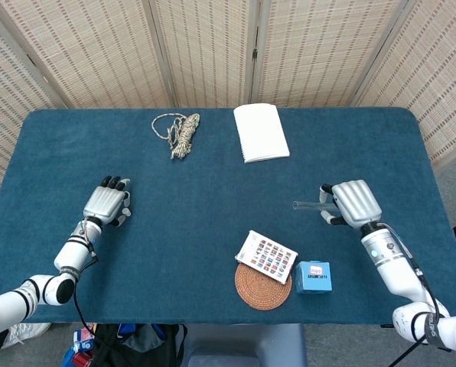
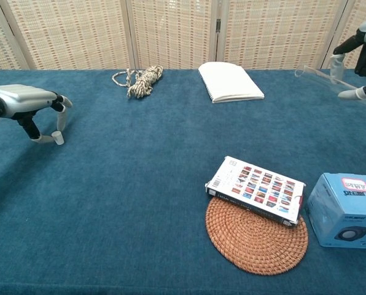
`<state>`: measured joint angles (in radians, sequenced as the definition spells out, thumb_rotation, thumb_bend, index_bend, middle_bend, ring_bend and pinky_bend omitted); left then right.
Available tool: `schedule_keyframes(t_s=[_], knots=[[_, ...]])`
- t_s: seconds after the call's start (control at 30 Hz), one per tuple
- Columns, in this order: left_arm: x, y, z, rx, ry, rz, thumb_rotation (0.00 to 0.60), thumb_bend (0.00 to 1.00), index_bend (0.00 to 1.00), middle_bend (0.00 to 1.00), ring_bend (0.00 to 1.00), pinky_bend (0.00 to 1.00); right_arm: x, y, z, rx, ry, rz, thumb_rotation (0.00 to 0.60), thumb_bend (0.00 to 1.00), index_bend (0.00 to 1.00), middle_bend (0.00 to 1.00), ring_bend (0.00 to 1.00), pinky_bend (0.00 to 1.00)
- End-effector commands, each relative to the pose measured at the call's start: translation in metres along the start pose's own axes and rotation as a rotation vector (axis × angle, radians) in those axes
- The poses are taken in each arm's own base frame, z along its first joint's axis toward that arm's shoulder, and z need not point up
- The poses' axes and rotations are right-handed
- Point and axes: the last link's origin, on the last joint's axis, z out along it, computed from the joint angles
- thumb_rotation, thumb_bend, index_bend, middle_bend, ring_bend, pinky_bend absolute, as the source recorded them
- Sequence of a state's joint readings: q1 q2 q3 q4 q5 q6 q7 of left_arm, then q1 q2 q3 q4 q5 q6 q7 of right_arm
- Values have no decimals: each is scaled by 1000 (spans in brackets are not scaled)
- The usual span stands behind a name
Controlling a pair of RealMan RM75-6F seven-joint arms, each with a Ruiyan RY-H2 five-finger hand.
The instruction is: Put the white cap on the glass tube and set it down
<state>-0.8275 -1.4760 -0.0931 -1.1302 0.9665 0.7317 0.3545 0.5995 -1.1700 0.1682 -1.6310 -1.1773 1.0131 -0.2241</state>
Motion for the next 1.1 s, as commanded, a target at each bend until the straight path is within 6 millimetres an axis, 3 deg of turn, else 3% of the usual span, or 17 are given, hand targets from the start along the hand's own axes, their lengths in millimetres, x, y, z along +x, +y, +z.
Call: schedule_keyframes(t_s=[0.03, 1.1], knots=[[0, 0, 0, 0, -1, -3, 600, 300, 439, 0, 0, 0, 0, 0, 0, 1, -1, 0, 600, 832, 817, 1000, 1000, 1000], [-1, 1, 4, 3, -17, -17, 600, 333, 456, 0, 0, 0, -1, 2, 0, -6, -4, 2, 600, 832, 827, 1000, 1000, 1000]])
